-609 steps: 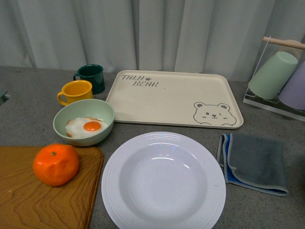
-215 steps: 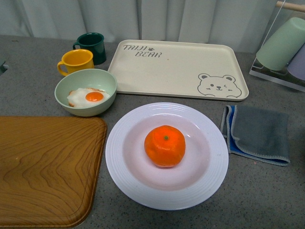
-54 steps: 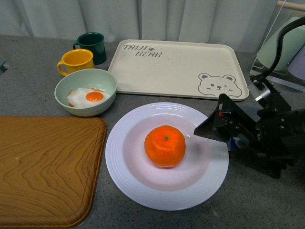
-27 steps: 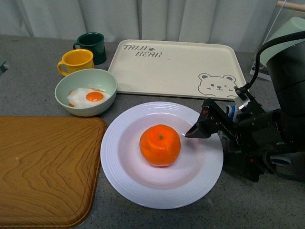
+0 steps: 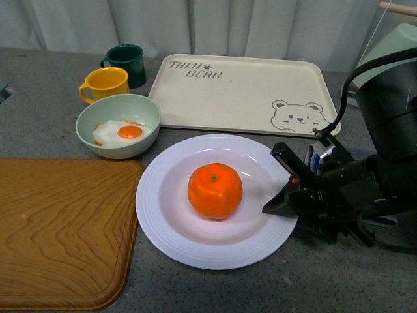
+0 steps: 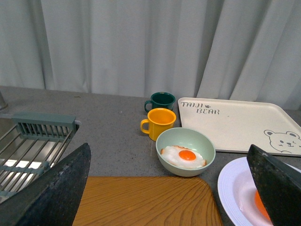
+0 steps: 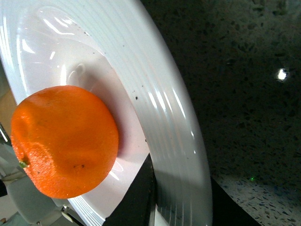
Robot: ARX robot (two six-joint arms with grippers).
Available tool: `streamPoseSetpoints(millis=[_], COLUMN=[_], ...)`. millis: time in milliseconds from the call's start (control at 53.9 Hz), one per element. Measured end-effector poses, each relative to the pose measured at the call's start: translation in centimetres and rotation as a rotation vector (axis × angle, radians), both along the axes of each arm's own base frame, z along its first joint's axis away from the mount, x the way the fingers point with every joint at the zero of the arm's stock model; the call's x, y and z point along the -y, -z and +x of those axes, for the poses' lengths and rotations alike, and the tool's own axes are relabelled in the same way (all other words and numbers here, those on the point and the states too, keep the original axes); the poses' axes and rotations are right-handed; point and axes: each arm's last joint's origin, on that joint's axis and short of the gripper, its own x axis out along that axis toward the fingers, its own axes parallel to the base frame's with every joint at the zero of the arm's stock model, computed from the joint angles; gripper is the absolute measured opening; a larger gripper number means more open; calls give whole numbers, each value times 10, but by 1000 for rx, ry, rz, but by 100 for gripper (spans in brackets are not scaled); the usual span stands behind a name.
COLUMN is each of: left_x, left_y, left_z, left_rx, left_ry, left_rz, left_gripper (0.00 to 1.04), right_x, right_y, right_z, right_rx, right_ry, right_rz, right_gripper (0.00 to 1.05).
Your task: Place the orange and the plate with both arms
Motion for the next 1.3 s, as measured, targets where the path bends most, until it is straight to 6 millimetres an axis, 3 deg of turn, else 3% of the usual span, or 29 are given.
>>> streamPoseSetpoints(millis=[316,538,668,872,1299], left_x=[0,0,0,0,0], left_y=[0,0,0,0,0], left_z=[0,0,0,0,0], left_rx=[0,0,0,0,0], left_ry=[0,0,0,0,0], left_rz=[0,0,0,0,0], left_gripper=[98,98,98,98,98], right_x=[2,12,19,25,17], right_y=[-15,-14,-24,-36,-17], right_z=[0,-7,-1,36,129], right_rx=[123,202,293,356,305], right_ry=[-5,55,76,124,181], right_rz=[93,154,233,289,273], right_gripper=[4,4,4,4,4])
